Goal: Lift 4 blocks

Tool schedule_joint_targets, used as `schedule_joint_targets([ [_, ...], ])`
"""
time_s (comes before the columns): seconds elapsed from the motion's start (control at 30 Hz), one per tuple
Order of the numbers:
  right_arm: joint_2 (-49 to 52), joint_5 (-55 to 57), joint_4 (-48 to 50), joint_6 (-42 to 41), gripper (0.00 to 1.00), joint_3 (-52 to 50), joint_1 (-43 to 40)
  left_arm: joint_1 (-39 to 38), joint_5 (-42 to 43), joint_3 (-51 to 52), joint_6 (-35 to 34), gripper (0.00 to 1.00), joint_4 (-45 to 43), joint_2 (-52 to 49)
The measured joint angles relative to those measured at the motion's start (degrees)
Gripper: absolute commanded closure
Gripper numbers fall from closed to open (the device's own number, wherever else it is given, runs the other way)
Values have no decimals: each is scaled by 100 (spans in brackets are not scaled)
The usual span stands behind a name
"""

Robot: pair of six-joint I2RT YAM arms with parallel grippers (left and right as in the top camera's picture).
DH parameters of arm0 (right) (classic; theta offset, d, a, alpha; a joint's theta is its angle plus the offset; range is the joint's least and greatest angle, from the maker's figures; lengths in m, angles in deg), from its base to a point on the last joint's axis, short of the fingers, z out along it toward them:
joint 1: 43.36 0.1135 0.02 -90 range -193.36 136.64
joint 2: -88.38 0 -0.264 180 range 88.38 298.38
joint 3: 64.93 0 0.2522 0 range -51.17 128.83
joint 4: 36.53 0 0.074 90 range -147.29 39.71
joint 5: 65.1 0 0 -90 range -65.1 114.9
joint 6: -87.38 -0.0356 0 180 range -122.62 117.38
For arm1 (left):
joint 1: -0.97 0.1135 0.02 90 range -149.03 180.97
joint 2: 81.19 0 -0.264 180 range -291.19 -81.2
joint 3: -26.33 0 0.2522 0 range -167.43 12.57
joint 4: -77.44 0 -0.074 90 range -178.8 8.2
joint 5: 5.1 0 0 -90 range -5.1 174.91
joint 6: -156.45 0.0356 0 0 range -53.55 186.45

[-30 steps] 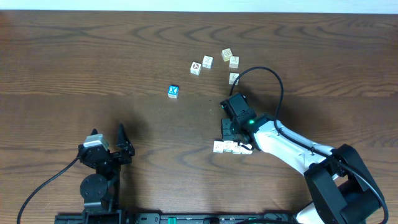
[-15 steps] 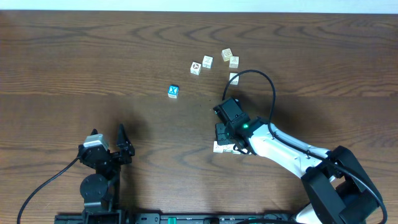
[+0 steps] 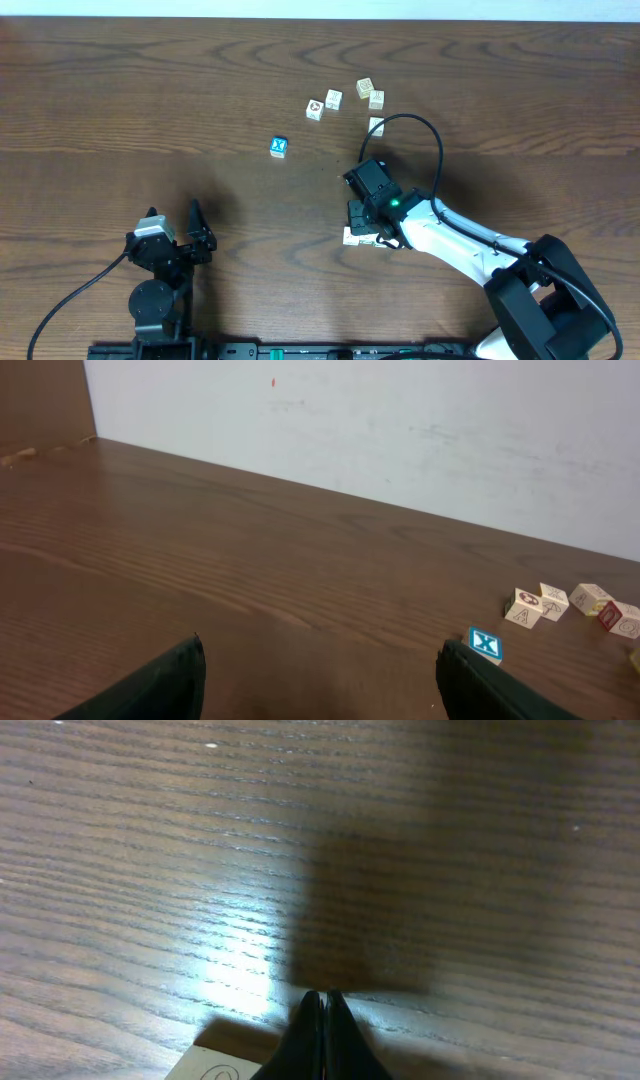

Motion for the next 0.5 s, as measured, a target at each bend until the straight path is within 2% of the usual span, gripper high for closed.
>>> schedule_joint_targets([
  [0.5,0,0,-98,-98,99,0,0,0,2,0,2,26,0,0],
])
